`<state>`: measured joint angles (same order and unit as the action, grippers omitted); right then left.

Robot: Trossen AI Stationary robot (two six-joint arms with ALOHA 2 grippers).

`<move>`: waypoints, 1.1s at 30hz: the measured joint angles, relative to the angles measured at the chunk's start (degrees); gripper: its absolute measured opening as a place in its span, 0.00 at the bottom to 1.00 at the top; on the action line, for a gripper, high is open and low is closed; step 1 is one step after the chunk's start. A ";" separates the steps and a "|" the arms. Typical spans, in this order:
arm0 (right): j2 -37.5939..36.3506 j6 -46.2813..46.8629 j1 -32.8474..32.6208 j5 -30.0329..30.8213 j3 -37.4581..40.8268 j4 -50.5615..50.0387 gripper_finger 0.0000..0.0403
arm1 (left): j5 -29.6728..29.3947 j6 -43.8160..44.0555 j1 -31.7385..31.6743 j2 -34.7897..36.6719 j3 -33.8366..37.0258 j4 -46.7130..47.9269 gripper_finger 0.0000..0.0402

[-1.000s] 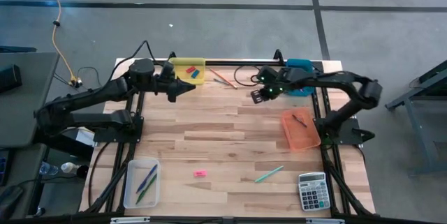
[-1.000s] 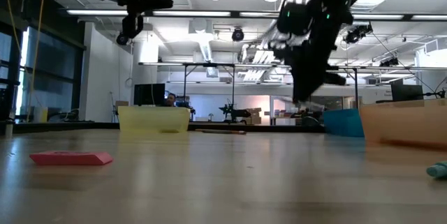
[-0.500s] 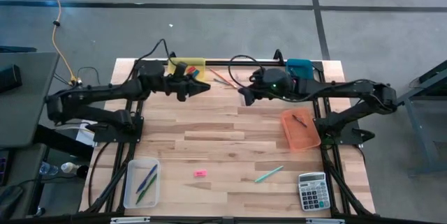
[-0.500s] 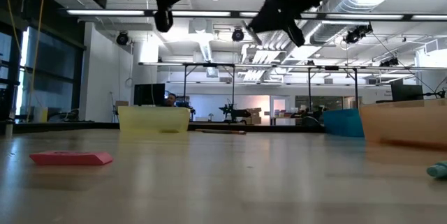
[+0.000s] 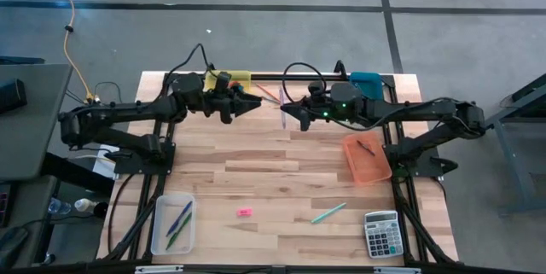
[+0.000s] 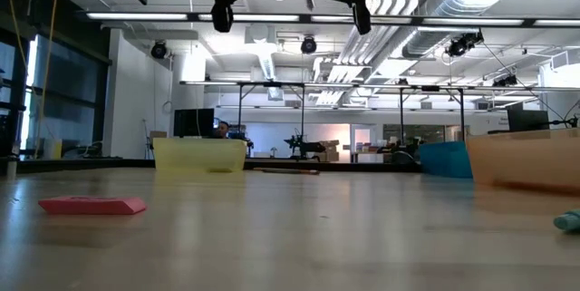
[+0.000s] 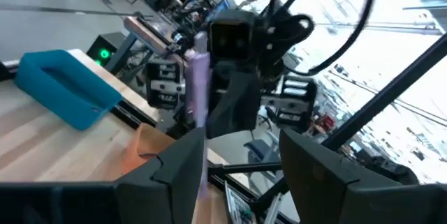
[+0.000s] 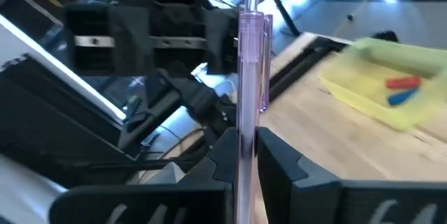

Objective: Sort crayons/erasers/pens/pencils in bins
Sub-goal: Put the violet pen into the white bin

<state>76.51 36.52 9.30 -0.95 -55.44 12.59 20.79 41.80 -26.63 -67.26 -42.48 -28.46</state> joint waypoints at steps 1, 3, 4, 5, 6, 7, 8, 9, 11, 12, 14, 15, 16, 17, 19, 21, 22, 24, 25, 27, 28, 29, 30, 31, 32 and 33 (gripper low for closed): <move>0.00 -0.42 -0.12 -0.41 0.00 0.59 0.05 | -0.17 0.00 0.43 -0.63 -0.30 -0.06 0.44; 0.00 -0.93 -0.65 -1.00 0.00 1.53 0.05 | -0.87 -0.51 1.32 -1.77 -1.09 0.03 0.44; 0.00 -1.28 -0.94 -1.05 0.00 1.92 0.05 | -1.44 -1.18 1.82 -2.45 -1.70 -0.09 0.44; 0.00 -1.78 -1.28 -1.07 0.00 2.32 0.05 | -2.21 -1.89 2.42 -3.11 -2.30 -0.18 0.44; 0.00 -2.09 -1.60 -1.05 0.00 2.54 0.05 | -2.69 -2.56 2.86 -3.90 -2.94 -0.18 0.44; 0.00 -2.06 -1.92 -1.05 0.00 2.60 0.05 | -2.84 -3.33 3.19 -4.73 -3.67 -0.11 0.44; 0.00 -2.06 -2.10 -1.05 0.00 2.59 0.05 | -2.94 -3.89 3.53 -5.52 -4.40 -0.02 0.44; 0.00 -2.08 -2.43 -1.05 0.00 2.56 0.05 | -2.99 -4.42 3.82 -6.22 -5.22 -0.04 0.44; 0.00 -2.71 -3.04 -1.05 0.00 2.59 0.05 | -3.20 -5.62 4.36 -7.92 -6.99 -0.83 0.44; 0.00 -3.21 -3.41 -1.03 0.00 2.68 0.05 | -3.23 -6.02 4.48 -8.70 -7.70 -0.78 0.44; 0.00 -3.59 -3.86 -1.03 0.00 3.33 0.05 | -3.22 -6.01 4.61 -10.26 -8.76 -0.89 0.44; 0.00 -3.57 -3.99 -1.03 0.00 3.55 0.05 | -3.12 -6.03 4.61 -11.00 -9.18 -1.81 0.44; 0.00 -3.59 -4.14 -1.03 0.00 3.56 0.05 | -2.86 -6.05 4.65 -11.70 -9.69 -2.98 0.44; 0.00 -3.59 -4.22 -1.01 0.00 3.49 0.05 | -2.52 -6.03 4.70 -12.24 -10.01 -3.99 0.44; 0.00 -3.59 -4.24 -0.99 0.00 3.51 0.05 | -2.14 -5.99 4.70 -13.16 -10.50 -5.57 0.42; 0.00 -3.58 -4.24 -0.92 0.00 3.53 0.05 | -2.12 -6.03 4.72 -13.70 -10.64 -6.94 0.38; 0.00 -3.59 -4.22 -0.79 0.00 3.51 0.05 | -2.12 -6.03 4.72 -13.77 -10.65 -7.64 0.35; 0.00 -3.62 -4.22 -0.85 -0.01 3.62 0.05 | -2.15 -6.59 4.72 -13.77 -10.71 -8.09 0.29; 0.00 -3.60 -4.22 -0.79 -0.02 3.63 0.05 | -2.12 -7.08 4.71 -13.77 -10.71 -8.04 0.26; 0.02 -4.02 -4.24 -0.81 -0.02 3.57 0.06 | -2.14 -7.88 4.70 -13.77 -10.71 -8.03 0.18; 0.02 -4.27 -4.24 -0.85 -0.02 3.59 0.07 | -2.12 -7.93 4.70 -13.77 -10.71 -8.09 0.15; 0.02 -4.85 -4.24 -0.88 -0.02 3.60 0.08 | -2.12 -7.96 4.70 -13.77 -10.71 -8.09 0.11; 0.02 -5.44 -4.24 -0.95 -0.02 3.58 0.09 | -2.07 -7.96 4.70 -13.77 -10.71 -8.11 0.08; 0.02 -5.94 -4.24 -0.88 -0.02 3.58 0.11 | -2.05 -8.04 4.70 -13.77 -10.71 -8.19 0.07; 0.02 -6.50 -4.24 -0.79 -0.02 3.60 0.14 | -2.08 -8.27 4.70 -13.77 -10.71 -8.25 0.07; 0.02 -6.81 -4.22 -0.71 -0.02 3.59 0.16 | -2.09 -8.45 4.72 -13.77 -10.71 -8.40 0.07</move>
<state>76.53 29.71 5.08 -1.66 -55.46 16.19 18.70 33.35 -21.91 -81.03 -53.19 -36.86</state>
